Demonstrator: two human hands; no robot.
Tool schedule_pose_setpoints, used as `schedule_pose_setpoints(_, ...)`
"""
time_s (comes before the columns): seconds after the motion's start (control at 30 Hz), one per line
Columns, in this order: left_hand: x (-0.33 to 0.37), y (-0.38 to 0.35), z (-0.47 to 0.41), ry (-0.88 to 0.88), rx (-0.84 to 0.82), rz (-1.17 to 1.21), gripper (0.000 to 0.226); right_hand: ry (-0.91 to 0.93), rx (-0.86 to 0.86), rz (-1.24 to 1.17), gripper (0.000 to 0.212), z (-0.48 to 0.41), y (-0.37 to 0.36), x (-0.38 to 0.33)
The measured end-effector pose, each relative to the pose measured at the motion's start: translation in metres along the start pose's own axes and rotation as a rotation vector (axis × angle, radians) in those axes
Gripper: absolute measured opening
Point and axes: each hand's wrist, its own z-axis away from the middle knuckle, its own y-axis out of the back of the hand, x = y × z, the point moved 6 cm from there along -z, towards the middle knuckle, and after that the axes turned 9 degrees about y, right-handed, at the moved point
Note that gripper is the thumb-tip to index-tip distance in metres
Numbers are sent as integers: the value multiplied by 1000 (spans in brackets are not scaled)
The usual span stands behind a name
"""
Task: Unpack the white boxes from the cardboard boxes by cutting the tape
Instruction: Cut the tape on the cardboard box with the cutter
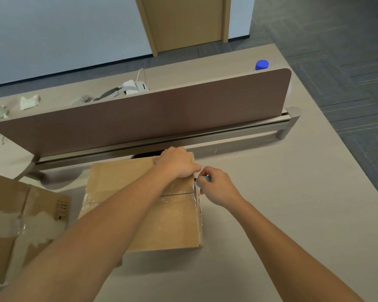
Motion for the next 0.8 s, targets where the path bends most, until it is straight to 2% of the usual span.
schedule_pose_setpoints(0.17, 0, 1, -3, -36, -12, -8, 53, -11, -9, 13, 13, -1, -1, 0)
schedule_pose_setpoints(0.43, 0, -2, -3, -29, -58, -10, 80, 1, -22, 4, 15, -4, -1, 2)
schedule_pose_setpoints(0.8, 2, 1, 1, -62, -48, -38, 74, 12, -94, -31, 16, 3, -1, 4)
